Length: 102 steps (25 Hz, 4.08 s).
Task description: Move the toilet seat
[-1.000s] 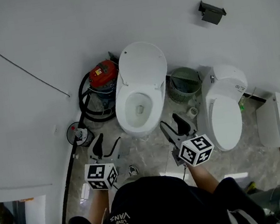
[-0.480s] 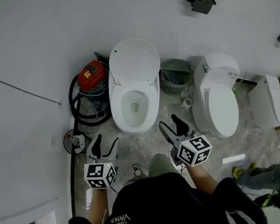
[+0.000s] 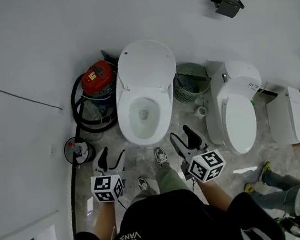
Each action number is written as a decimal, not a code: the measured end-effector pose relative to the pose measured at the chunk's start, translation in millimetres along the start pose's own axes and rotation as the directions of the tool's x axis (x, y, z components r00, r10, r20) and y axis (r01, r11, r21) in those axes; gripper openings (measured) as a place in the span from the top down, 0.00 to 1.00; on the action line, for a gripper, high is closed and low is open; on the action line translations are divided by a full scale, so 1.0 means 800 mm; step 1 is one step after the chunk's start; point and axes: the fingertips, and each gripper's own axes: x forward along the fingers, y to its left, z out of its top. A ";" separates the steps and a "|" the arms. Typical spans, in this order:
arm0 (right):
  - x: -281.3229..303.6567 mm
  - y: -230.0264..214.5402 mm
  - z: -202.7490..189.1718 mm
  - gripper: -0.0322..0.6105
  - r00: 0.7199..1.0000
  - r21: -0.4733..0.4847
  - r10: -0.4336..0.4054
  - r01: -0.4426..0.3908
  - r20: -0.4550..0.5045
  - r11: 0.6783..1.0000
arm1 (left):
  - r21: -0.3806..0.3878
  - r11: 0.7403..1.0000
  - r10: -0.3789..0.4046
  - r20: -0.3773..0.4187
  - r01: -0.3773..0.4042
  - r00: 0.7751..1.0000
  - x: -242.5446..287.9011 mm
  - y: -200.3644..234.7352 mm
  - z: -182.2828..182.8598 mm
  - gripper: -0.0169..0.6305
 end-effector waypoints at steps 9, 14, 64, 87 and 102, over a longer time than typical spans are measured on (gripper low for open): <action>0.065 -0.037 -0.025 0.59 0.994 -0.012 0.052 -0.054 -0.092 0.998 | -0.067 0.997 0.044 -0.061 -0.048 0.997 0.079 0.029 -0.038 0.52; 0.098 -0.058 -0.053 0.60 0.988 -0.005 0.081 -0.082 -0.129 0.997 | -0.080 0.996 0.041 -0.096 -0.049 0.995 0.123 0.039 -0.076 0.52; 0.191 -0.185 -0.328 0.61 0.936 0.137 0.077 -0.031 -0.343 0.990 | -0.674 0.667 0.096 -0.344 -0.317 0.934 0.355 0.121 -0.431 0.52; 0.170 -0.166 -0.299 0.61 0.933 0.174 0.073 -0.011 -0.352 0.985 | -0.769 0.605 0.107 -0.176 -0.205 0.979 0.306 0.103 -0.314 0.53; 0.169 -0.163 -0.233 0.61 0.935 0.183 0.084 -0.021 -0.345 0.983 | -0.756 0.649 0.106 -0.011 -0.077 0.994 0.295 0.085 -0.154 0.53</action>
